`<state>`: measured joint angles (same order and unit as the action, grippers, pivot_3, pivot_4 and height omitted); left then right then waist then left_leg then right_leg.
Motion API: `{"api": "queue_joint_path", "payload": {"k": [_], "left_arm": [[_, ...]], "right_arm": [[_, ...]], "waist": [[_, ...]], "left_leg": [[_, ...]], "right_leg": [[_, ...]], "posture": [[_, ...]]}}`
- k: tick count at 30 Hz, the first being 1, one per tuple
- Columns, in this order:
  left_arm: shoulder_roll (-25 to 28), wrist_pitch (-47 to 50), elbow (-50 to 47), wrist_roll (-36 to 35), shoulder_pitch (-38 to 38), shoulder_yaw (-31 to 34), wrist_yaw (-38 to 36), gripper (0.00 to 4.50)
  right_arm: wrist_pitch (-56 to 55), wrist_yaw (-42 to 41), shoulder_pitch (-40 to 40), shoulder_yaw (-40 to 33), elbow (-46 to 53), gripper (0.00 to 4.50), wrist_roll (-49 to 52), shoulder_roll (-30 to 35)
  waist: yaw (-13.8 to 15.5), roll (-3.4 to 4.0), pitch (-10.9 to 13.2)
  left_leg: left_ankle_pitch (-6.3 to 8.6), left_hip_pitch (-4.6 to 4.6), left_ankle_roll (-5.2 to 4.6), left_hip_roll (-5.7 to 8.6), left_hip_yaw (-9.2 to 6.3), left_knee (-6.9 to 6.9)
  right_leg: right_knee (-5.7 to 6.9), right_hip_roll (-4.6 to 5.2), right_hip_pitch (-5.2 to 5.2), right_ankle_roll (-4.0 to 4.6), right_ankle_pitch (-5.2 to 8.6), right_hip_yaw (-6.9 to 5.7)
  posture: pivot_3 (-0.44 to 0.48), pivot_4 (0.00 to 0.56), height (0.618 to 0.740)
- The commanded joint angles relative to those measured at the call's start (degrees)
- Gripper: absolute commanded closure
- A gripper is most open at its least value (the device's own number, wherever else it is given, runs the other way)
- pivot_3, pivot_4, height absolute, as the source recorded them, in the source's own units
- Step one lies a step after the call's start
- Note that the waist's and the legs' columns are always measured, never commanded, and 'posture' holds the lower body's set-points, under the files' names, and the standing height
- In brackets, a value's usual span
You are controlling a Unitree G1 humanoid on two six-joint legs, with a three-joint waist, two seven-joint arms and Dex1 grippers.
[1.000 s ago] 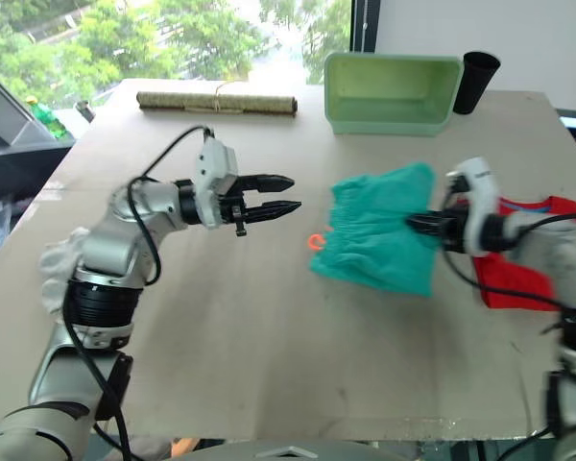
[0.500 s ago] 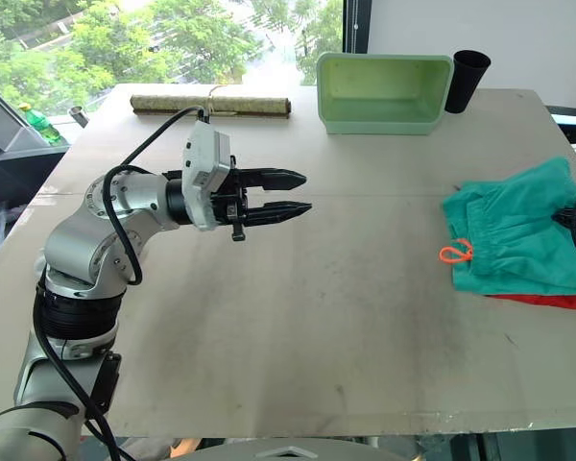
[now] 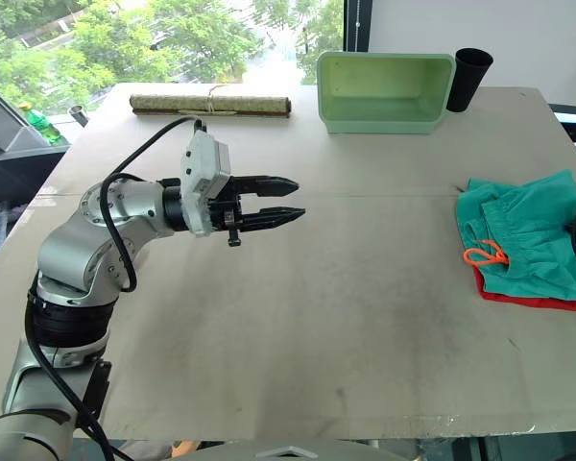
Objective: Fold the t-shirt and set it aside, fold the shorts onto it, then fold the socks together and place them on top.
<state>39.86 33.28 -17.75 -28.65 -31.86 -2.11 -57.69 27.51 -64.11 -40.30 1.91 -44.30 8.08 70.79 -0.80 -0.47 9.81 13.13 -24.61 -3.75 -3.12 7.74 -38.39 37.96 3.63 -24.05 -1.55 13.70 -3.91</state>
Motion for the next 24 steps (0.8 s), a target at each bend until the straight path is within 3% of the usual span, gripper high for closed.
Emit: {"api": "queue_joint_path", "payload": {"k": [1,3,5,9,12,18,24], "left_arm": [[2.4,-1.0,-0.6,0.5,2.2,3.2,0.4,2.30],[3.8,-1.3,-0.8,1.0,4.3,4.2,0.6,2.30],[4.9,-1.4,-1.0,1.3,6.0,5.7,1.4,2.30],[6.9,-5.2,0.2,4.6,12.2,11.7,5.5,2.30],[6.0,-9.0,4.9,8.8,17.1,16.0,11.2,2.30],[4.9,-12.3,6.5,11.0,26.3,24.0,16.7,2.30],[4.4,-13.8,7.9,13.3,37.1,29.8,19.4,2.30]], "right_arm": [[-3.2,-1.3,0.9,-4.6,1.1,0.56,0.8,3.2],[-4.5,-1.6,2.9,-6.8,2.5,0.04,1.4,3.8],[-5.6,-2.8,5.1,-9.8,5.9,0.04,3.5,3.5],[-2.3,-5.0,13.7,-18.9,24.1,0.04,12.9,-1.5],[-0.5,-4.1,18.7,-21.7,37.8,0.04,20.3,-9.1],[3.1,-0.3,20.1,-17.7,55.7,0.04,30.6,-23.1],[6.5,3.4,20.9,-12.8,66.0,0.04,37.1,-31.1]], "waist": [[0.0,0.01,0.0],[0.0,0.01,0.0],[0.1,0.01,0.0],[-0.4,0.04,0.0],[-0.2,0.03,0.0],[0.3,0.01,0.0],[0.4,-0.05,0.0]], "left_leg": [[0.00,0.00,0.00,-0.01,0.01,0.00],[0.00,-0.01,0.00,-0.03,0.01,0.00],[0.00,-0.01,0.00,-0.03,0.00,-0.01],[0.01,0.04,0.01,-0.08,0.01,0.00],[-0.03,0.09,0.09,-0.15,-0.08,0.03],[-0.03,-0.04,0.09,-0.10,-0.24,0.02],[0.01,-0.09,0.06,-0.05,-0.33,0.05]], "right_leg": [[0.00,0.00,0.00,0.00,0.00,0.00],[-0.01,0.01,0.00,0.00,0.00,0.00],[-0.01,0.03,0.01,0.01,0.00,0.00],[0.01,0.10,0.01,0.01,-0.01,0.06],[0.03,0.16,0.07,0.02,-0.01,0.04],[0.03,0.36,0.06,0.03,-0.02,-0.14],[-0.04,0.52,0.06,0.08,-0.02,-0.29]], "posture": [[0.000,0.150,0.740],[0.000,0.150,0.740],[0.000,0.150,0.740],[0.000,0.150,0.740],[0.000,0.150,0.740],[0.000,0.150,0.740],[0.000,0.150,0.740]]}}
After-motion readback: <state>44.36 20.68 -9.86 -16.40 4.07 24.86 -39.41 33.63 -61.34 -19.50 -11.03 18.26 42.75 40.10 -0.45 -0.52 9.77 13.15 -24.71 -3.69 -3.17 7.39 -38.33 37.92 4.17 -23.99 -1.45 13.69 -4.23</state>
